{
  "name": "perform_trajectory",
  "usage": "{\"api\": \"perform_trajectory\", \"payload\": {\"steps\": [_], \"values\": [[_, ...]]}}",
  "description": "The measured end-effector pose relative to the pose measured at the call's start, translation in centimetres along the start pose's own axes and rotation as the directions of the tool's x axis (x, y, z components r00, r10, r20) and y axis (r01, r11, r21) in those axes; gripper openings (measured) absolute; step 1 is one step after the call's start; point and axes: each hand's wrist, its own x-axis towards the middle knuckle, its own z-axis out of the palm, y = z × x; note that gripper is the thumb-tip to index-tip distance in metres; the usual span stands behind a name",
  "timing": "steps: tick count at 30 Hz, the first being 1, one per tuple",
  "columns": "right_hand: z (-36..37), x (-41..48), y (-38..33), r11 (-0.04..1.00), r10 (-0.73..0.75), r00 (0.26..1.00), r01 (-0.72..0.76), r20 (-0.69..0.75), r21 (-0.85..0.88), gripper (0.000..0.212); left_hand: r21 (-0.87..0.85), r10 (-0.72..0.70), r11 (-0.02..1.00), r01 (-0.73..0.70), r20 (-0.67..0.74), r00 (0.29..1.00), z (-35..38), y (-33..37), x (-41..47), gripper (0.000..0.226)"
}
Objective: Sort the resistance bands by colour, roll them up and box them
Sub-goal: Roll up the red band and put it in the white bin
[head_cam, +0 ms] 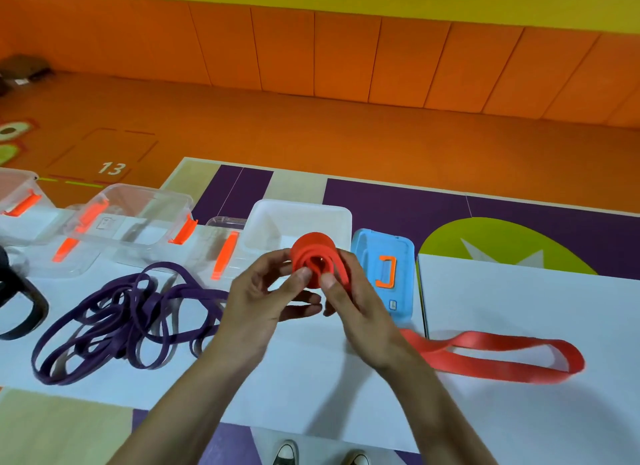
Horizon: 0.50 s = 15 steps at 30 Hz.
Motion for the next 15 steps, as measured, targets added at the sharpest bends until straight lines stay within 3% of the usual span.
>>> {"api": "perform_trajectory", "payload": {"steps": [2, 6, 9, 13, 15], "values": [[1.2, -0.1, -0.1, 0.999, 0.009, 0.999, -0.007, -0.05, 0.053, 0.038, -0.048, -0.037, 0.998, 0.036, -0.032, 0.999, 0.9, -0.9, -0.5, 0.048], [1.2, -0.2, 0.8, 1.0, 0.008, 0.994, -0.007, -0.106, 0.011, 0.03, 0.059, -0.071, 0.996, 0.073, -0.038, 0.997, 1.1, -2.0, -0.9, 0.041], [-0.4, -0.5, 1.3, 0.989, 0.009, 0.999, -0.017, -0.052, -0.145, 0.032, 0.277, -0.098, 0.958, 0.075, 0.07, 0.993, -0.2, -1.1, -0.4, 0.03], [-1.8, -0.6, 1.2, 0.896, 0.042, 0.996, -0.001, 0.084, -0.443, 0.039, 0.564, -0.083, 0.825, -0.041, 0.193, 0.978, -2.8, 1.7, 0.0, 0.058], [-1.6, -0.6, 0.9, 0.865, 0.025, 0.99, 0.05, 0.142, -0.5, 0.042, 0.642, -0.081, 0.76, -0.103, 0.252, 0.964, -2.9, 2.6, -0.1, 0.056]]}}
